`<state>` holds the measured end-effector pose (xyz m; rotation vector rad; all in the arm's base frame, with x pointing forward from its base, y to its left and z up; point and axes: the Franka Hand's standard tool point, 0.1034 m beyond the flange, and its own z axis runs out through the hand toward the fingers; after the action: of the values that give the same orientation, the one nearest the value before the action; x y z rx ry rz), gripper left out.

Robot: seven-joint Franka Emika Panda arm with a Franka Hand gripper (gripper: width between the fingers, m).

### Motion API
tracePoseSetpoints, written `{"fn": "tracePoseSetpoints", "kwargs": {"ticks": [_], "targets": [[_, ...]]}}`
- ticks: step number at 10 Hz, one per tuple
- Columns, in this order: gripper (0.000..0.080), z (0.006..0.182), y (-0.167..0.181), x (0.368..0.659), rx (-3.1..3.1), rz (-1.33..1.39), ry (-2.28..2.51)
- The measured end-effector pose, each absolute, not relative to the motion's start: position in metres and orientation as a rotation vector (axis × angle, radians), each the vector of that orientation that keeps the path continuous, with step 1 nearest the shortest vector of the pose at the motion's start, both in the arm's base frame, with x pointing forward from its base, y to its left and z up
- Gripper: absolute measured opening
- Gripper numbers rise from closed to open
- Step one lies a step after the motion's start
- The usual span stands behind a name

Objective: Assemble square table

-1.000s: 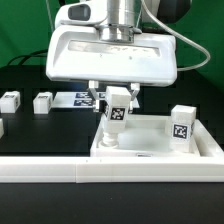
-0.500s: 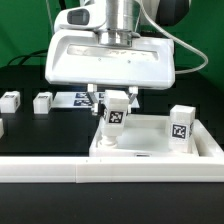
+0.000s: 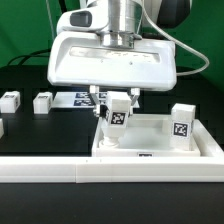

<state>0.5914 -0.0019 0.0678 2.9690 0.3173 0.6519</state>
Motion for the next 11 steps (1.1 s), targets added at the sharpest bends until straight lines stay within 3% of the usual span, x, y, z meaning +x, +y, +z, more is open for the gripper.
{"fn": "tracePoseSetpoints", "kwargs": {"ticks": [7,11], "targets": [[0.0288,0.065,0.001,0.593,2.957,0.683,0.307],[0.0288,0.064,-0.018,0.592,2.974,0.675,0.244]]}}
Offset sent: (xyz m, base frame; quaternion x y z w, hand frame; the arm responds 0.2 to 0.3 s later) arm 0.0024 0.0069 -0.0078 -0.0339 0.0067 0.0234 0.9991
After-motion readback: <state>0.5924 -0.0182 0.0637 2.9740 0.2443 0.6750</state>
